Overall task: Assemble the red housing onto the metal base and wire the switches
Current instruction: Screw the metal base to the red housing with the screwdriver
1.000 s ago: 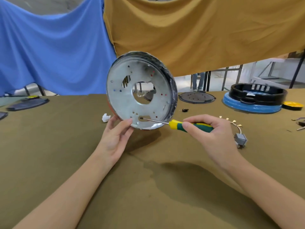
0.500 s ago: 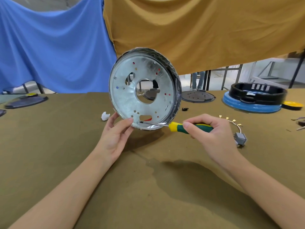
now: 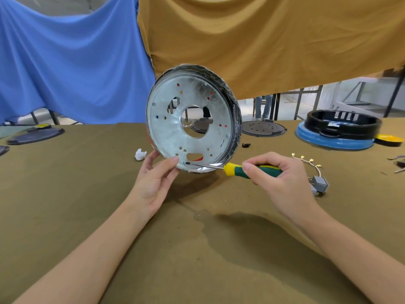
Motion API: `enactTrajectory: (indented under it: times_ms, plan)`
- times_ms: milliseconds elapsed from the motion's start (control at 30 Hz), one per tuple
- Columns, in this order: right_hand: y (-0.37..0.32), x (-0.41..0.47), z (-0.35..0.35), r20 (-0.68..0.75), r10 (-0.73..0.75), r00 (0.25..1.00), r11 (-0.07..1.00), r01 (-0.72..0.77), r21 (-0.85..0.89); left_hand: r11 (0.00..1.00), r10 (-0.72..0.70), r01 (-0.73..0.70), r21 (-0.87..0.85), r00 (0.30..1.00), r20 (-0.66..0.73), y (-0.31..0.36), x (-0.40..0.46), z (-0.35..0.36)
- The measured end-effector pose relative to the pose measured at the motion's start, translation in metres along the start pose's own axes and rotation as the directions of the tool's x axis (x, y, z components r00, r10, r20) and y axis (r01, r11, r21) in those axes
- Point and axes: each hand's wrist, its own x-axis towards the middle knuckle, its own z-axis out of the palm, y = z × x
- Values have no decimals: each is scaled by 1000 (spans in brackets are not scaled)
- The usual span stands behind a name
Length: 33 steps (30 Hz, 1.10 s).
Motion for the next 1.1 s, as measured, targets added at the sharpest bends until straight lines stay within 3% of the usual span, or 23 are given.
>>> enactTrajectory:
  times_ms: [67, 200, 300, 467, 633, 700, 833, 1000, 1100]
  plan:
    - [-1, -1, -1, 22, -67, 997, 995, 69, -72, 1000, 6, -6, 13, 1000, -4, 0, 0, 0]
    - [-7, -3, 1, 148, -333, 931, 889, 363, -280, 988, 57, -50, 143, 997, -50, -4, -1, 1]
    - [-7, -3, 2, 241, -380, 893, 816, 446, -367, 963, 98, -78, 260, 993, -66, -6, -1, 2]
    - [-9, -3, -2, 341, -249, 906, 873, 363, -327, 950, 105, -72, 304, 990, -95, -6, -1, 1]
    - [-6, 1, 5, -29, -105, 994, 951, 92, -295, 932, 90, -54, 357, 992, -84, -8, -5, 3]
    - [-6, -1, 7, -5, -115, 993, 934, 107, -340, 936, 91, -53, 348, 991, -95, -9, -5, 4]
    - [-5, 1, -3, 194, -79, 978, 956, 130, -264, 971, 76, -48, 235, 991, -111, -5, -4, 3]
    - [-4, 1, 3, 34, -50, 998, 916, 59, -397, 968, 67, -45, 248, 994, -82, -7, -3, 2]
    - [-2, -1, 3, 79, -40, 996, 904, 70, -422, 968, 72, -48, 246, 993, -89, -8, -2, 0]
